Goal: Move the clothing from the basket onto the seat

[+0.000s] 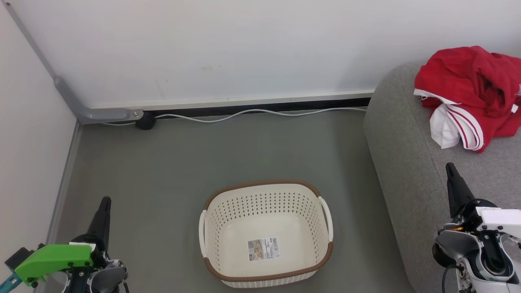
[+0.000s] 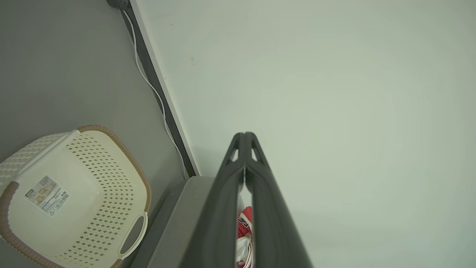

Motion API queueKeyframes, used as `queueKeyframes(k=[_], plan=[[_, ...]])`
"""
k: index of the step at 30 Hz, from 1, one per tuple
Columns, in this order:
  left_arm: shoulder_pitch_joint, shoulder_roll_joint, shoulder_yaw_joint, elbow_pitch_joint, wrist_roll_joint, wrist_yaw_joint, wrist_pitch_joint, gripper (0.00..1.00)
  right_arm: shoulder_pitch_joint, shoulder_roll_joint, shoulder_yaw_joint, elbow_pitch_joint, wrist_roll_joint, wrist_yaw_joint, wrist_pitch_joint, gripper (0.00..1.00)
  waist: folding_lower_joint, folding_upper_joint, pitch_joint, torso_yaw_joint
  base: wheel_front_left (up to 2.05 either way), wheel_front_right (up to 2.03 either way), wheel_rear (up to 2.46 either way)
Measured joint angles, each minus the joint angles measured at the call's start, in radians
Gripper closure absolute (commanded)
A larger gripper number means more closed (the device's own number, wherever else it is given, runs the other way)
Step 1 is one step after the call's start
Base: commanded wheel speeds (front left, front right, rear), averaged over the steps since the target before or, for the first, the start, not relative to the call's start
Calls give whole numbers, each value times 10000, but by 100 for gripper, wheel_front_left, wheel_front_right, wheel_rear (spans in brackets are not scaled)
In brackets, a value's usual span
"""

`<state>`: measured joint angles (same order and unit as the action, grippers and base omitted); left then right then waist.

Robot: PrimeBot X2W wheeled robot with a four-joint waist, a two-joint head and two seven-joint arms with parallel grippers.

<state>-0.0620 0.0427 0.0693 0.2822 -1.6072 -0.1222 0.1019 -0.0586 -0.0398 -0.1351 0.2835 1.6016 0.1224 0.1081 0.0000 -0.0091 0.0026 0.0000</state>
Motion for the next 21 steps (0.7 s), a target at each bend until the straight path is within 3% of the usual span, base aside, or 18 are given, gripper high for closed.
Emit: queueKeyframes(k=[21], plan=[[0, -2, 12, -2, 0, 0, 0, 100, 0, 2, 0, -10, 0, 2, 0, 100, 0, 0, 1, 1, 0, 0, 0]])
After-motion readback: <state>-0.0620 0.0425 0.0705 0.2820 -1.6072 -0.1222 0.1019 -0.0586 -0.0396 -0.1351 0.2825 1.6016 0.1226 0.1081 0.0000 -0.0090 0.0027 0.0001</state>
